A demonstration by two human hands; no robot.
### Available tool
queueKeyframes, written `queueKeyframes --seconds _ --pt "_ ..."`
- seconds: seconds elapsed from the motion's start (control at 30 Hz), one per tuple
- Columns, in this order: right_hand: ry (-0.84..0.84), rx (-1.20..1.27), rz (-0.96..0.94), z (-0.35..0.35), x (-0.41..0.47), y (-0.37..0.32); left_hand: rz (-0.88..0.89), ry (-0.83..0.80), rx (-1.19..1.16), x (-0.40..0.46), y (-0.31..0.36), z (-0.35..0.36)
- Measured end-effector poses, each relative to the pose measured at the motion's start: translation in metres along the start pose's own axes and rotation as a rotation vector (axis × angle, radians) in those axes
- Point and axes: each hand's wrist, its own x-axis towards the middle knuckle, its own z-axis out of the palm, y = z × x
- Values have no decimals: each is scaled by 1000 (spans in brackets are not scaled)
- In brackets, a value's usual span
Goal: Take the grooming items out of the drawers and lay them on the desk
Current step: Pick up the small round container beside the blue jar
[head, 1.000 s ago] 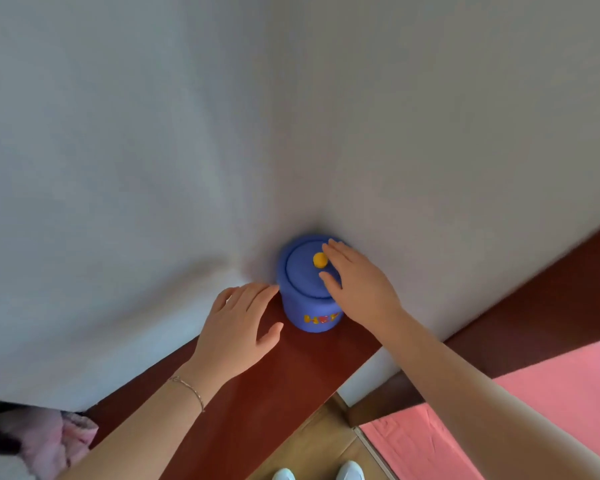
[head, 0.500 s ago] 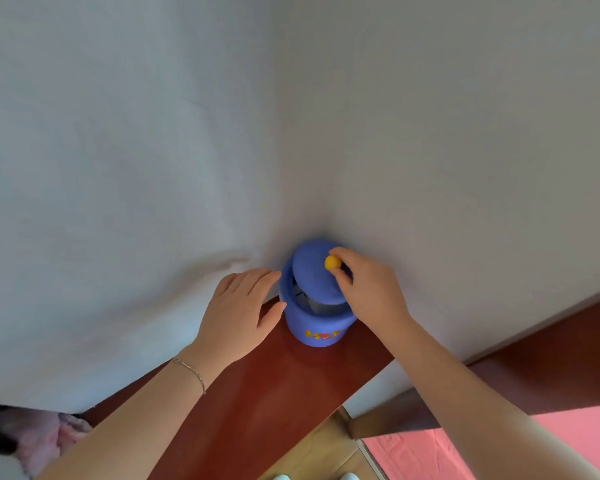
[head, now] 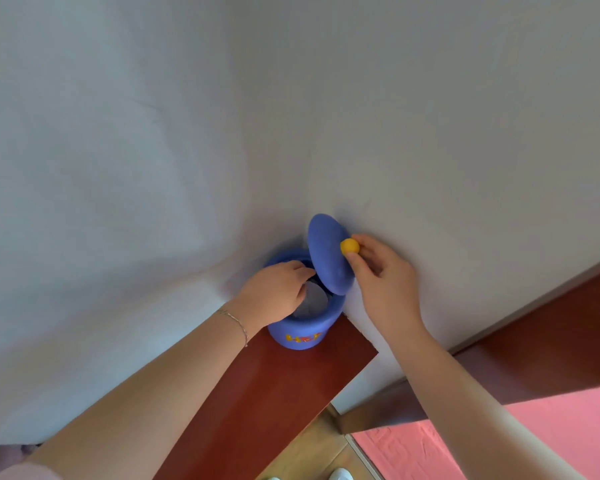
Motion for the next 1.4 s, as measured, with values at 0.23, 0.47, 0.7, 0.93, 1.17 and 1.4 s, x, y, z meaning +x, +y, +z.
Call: queueKeyframes --seconds 0.23,0.47,0.7,0.93,1.17,1.4 --pt "-21 73 15 -7 -6 3 -151 -260 -97 23 10 15" --pt "-26 99 45 -10 -9 6 -265 -249 -120 30 10 26" --pt "-47 93 56 -8 -12 6 -352 -176 -364 26 15 17" --pt "-61 70 69 -5 -13 3 -353 -183 -432 19 20 1" --pt "-76 66 54 2 -12 0 -320 213 -541 -15 20 -23" --pt "-74 -100 -11 19 -8 1 -450 510 -697 -52 -11 -28"
